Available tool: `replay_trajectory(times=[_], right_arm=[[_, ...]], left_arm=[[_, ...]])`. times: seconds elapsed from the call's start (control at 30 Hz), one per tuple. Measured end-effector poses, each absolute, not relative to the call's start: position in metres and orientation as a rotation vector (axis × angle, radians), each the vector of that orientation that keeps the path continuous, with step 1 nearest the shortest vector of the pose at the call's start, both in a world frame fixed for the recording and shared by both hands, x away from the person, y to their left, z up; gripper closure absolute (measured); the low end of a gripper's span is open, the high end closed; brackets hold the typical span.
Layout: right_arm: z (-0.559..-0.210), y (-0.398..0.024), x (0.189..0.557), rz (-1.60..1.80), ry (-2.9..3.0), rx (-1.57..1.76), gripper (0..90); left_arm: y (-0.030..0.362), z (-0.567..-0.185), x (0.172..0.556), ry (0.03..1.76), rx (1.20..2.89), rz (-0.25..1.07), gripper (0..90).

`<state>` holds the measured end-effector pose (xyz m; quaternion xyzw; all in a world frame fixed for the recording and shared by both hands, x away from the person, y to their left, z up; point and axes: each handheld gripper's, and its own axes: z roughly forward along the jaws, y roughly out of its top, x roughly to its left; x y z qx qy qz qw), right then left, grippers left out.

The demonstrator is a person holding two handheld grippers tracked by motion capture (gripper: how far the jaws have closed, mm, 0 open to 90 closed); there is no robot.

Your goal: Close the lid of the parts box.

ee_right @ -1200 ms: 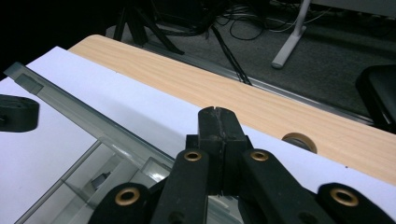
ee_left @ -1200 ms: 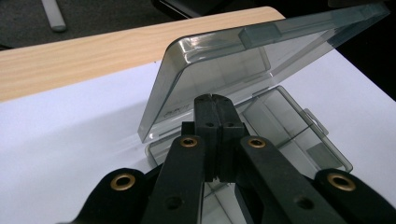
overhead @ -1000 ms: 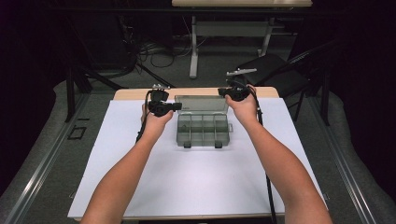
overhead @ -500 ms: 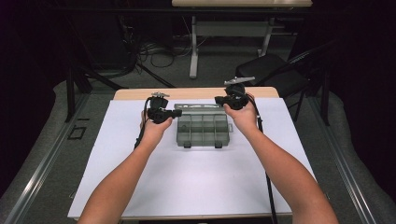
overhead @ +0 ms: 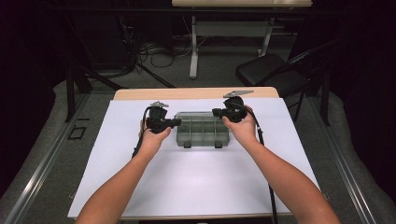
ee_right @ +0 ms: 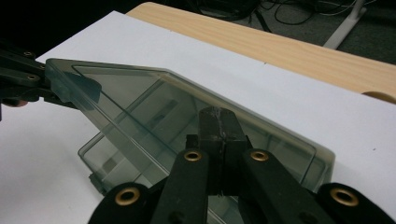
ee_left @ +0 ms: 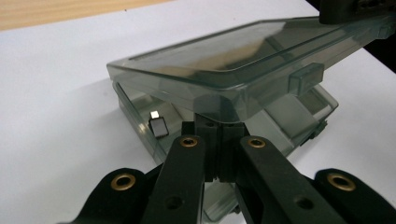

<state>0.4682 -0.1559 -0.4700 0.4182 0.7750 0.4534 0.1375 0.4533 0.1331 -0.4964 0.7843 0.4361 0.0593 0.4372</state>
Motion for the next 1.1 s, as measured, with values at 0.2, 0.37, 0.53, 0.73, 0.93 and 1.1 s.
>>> replay_trajectory(times=[0.2, 0.37, 0.53, 0.73, 0.93, 1.1], right_arm=[[-0.479, -0.158, 0.462, 1.324, 2.251, 1.224, 90.0], [-0.486, -0.16, 0.457, 1.331, 2.26, 1.227, 90.0], [-0.493, -0.16, 0.453, 1.331, 2.27, 1.235, 90.0], [-0.502, -0.159, 0.449, 1.334, 2.279, 1.246, 90.0], [-0.505, -0.16, 0.447, 1.338, 2.288, 1.242, 90.0], [-0.509, -0.162, 0.445, 1.349, 2.278, 1.251, 90.0]], left_arm=[[0.134, -0.506, 0.447, 1.079, 1.962, 0.142, 90.0], [0.136, -0.515, 0.439, 1.077, 1.97, 0.144, 90.0], [0.138, -0.524, 0.432, 1.076, 1.973, 0.138, 90.0], [0.14, -0.528, 0.423, 1.069, 1.986, 0.113, 90.0], [0.146, -0.527, 0.413, 1.065, 2.0, 0.097, 90.0], [0.151, -0.521, 0.402, 1.056, 1.997, 0.092, 90.0]])
